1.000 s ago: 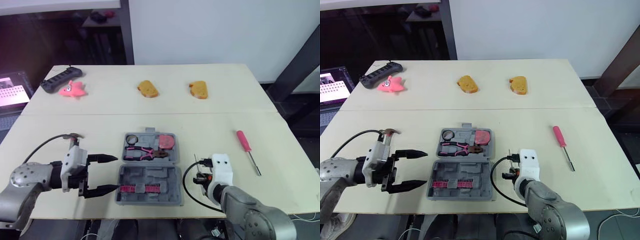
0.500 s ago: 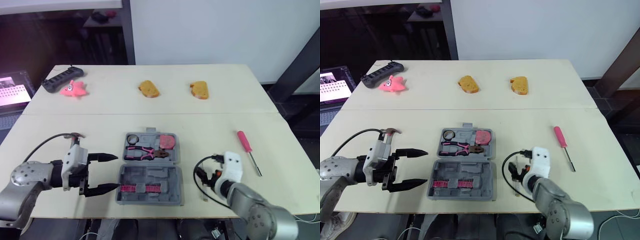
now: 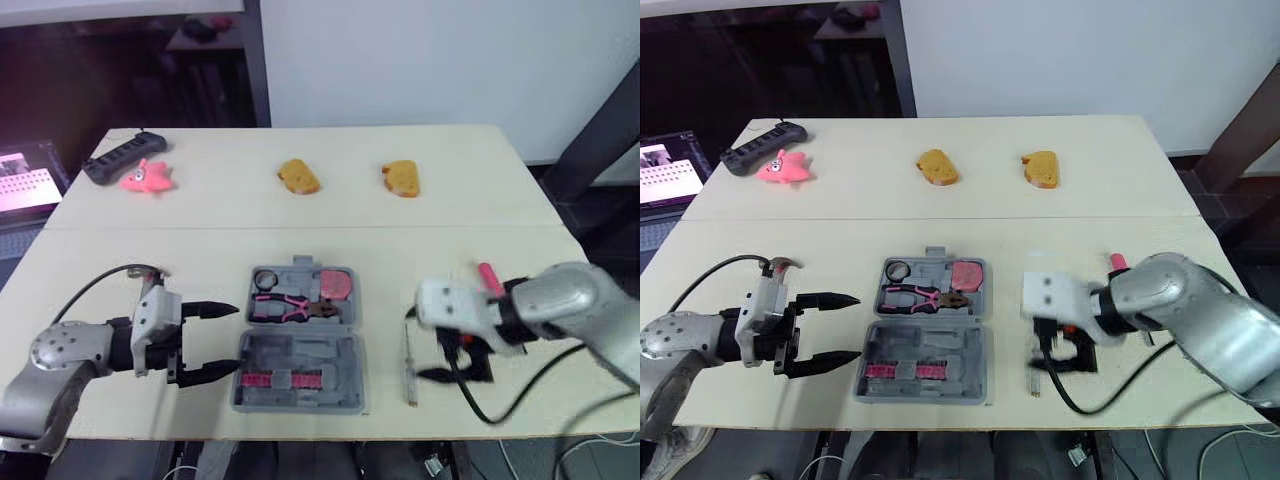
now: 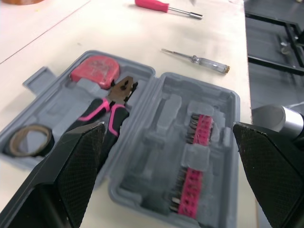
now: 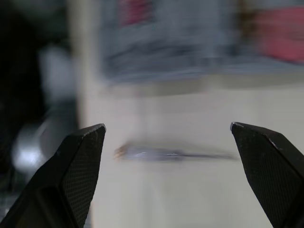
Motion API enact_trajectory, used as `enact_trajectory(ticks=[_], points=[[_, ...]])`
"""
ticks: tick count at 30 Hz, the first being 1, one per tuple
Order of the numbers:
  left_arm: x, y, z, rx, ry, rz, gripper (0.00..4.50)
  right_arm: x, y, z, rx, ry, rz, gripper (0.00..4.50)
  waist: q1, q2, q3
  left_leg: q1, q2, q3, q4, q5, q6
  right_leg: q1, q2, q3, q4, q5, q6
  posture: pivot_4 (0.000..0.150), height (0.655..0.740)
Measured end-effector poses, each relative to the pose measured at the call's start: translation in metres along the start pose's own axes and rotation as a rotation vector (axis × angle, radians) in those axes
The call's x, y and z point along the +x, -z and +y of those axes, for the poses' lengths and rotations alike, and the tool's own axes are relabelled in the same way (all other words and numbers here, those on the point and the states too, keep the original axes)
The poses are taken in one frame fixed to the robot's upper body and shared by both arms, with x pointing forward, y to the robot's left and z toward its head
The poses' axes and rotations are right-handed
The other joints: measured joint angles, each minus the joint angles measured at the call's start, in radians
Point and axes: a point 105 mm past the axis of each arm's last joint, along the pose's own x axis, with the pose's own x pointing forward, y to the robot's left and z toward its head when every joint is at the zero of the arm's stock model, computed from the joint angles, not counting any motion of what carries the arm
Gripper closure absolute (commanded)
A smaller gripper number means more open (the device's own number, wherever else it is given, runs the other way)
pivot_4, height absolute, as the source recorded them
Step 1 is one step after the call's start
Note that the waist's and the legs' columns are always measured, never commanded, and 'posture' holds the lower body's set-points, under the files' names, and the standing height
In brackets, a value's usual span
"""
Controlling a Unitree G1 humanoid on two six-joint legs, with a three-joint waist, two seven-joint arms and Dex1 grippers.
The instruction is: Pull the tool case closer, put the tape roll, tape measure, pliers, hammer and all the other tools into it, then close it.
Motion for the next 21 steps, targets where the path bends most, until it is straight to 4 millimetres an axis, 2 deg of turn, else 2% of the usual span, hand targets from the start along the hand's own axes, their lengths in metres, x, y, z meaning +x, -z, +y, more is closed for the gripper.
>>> enact_trajectory(ticks=[3,5,10,16,21], points=[[0.002,-0.001,0.000,0.005,-0.003,0.001,0.00,0.006,0.022,-0.015,-0.339,-0.063,0.165,0.04,-0.012,0.000,0.000,0.001,0.000,0.001,0.001,0.001,-0.002,0.000,0.000,0.001,0.000,0.001,0.001,0.150,0.7400],[0.002,0.002,-0.002,-0.005,-0.005,0.004,0.00,0.013,0.029,-0.022,-0.523,-0.103,0.229,0.04,-0.015,0.000,0.000,0.002,0.000,0.001,0.000,0.001,-0.002,0.000,0.001,0.001,0.002,0.002,0.000,0.150,0.7400],[0.003,0.002,-0.011,-0.012,0.020,0.013,0.00,0.036,0.038,-0.019,-0.841,-0.209,0.284,0.04,-0.008,0.001,0.001,0.001,0.000,0.000,0.000,0.002,-0.003,-0.001,0.001,0.001,0.003,0.002,-0.001,0.150,0.7400],[0.005,0.001,-0.016,-0.018,0.040,0.012,0.00,0.052,0.039,-0.016,-1.003,-0.254,0.292,0.04,-0.009,0.001,0.001,0.002,0.000,0.000,0.001,0.002,-0.003,0.000,0.001,0.001,0.005,0.002,-0.001,0.150,0.7400],[0.005,0.000,-0.014,-0.014,0.033,0.011,0.00,0.066,0.045,-0.008,-1.029,-0.291,0.294,0.04,-0.009,0.001,0.001,0.002,0.000,0.000,0.001,0.002,-0.003,0.000,0.001,0.001,0.006,0.002,-0.001,0.150,0.7400]])
